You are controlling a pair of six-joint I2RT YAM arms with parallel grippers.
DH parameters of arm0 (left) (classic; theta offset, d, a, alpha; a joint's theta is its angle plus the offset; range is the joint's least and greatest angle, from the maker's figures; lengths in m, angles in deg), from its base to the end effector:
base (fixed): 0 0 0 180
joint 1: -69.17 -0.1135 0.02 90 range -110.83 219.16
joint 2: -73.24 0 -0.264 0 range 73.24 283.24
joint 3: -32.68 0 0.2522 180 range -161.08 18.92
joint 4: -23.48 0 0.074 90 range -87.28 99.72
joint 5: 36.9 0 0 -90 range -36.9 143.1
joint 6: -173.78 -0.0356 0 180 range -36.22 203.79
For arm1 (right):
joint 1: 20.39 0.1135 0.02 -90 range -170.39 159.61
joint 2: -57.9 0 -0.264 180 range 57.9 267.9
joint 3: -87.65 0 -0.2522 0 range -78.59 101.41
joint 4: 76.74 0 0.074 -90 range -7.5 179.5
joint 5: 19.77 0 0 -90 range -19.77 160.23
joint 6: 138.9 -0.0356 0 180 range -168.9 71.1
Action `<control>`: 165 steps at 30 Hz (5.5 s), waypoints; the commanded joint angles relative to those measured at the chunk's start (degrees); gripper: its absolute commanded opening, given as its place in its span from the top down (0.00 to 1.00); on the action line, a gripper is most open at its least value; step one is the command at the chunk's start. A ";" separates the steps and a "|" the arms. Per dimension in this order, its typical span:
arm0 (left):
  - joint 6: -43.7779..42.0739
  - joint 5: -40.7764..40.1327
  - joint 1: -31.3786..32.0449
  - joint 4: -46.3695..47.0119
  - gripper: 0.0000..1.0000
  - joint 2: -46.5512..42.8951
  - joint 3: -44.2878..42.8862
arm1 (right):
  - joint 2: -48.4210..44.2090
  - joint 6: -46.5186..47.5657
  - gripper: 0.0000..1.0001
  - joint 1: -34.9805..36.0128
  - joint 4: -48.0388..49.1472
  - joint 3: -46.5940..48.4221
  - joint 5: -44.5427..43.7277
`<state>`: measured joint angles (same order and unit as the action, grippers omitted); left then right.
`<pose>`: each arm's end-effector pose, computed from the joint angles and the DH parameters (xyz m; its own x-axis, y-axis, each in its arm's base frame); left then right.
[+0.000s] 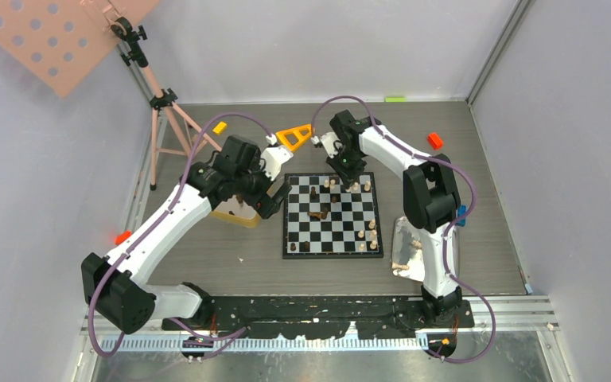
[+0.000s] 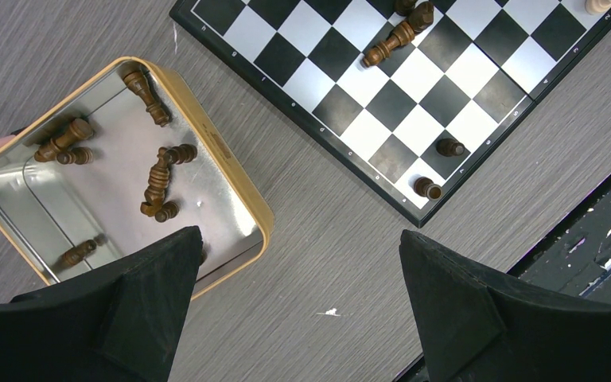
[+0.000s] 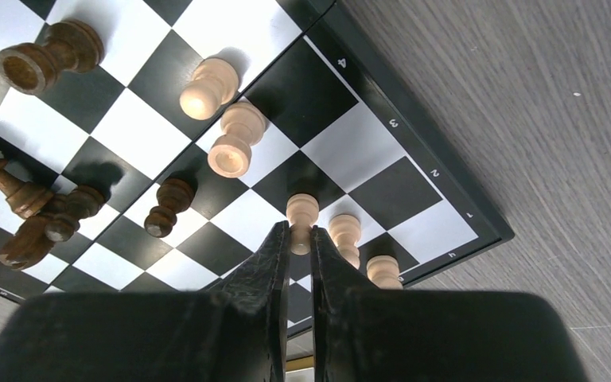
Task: Set up the chess pieces on the board
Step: Move the chess piece to the chessboard, then pick up the chess piece from the chessboard, then place the chess piece on the chessboard.
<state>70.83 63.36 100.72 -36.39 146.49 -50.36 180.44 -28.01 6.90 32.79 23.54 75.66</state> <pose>0.2203 -0.1427 0.3256 -0.4997 0.5656 -0.6560 0.7432 0.6690 0.0107 0.3867 0.2033 0.2002 -0.6400 -0.7296 -0.2412 -0.7529 0.6581 0.0067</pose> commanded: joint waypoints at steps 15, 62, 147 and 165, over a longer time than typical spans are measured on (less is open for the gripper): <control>-0.67 0.72 0.27 1.19 0.02 -1.78 -0.16 | -7.54 0.53 0.99 0.83 -0.19 -7.14 -0.99; -1.07 0.53 0.27 1.16 0.02 -1.85 0.19 | -7.37 -3.04 0.39 -0.75 -1.11 1.66 3.01; -1.11 0.62 0.27 0.81 0.02 -0.54 -0.53 | 0.52 -3.46 0.98 -9.62 -4.50 5.33 0.29; -1.20 0.48 0.26 0.86 0.02 -0.98 -0.16 | -1.16 -5.98 0.55 -9.62 -2.52 6.14 0.99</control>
<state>69.85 63.39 100.72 -36.41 146.49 -50.20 183.17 -32.16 -2.52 29.86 28.19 75.77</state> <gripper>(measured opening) 0.985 0.335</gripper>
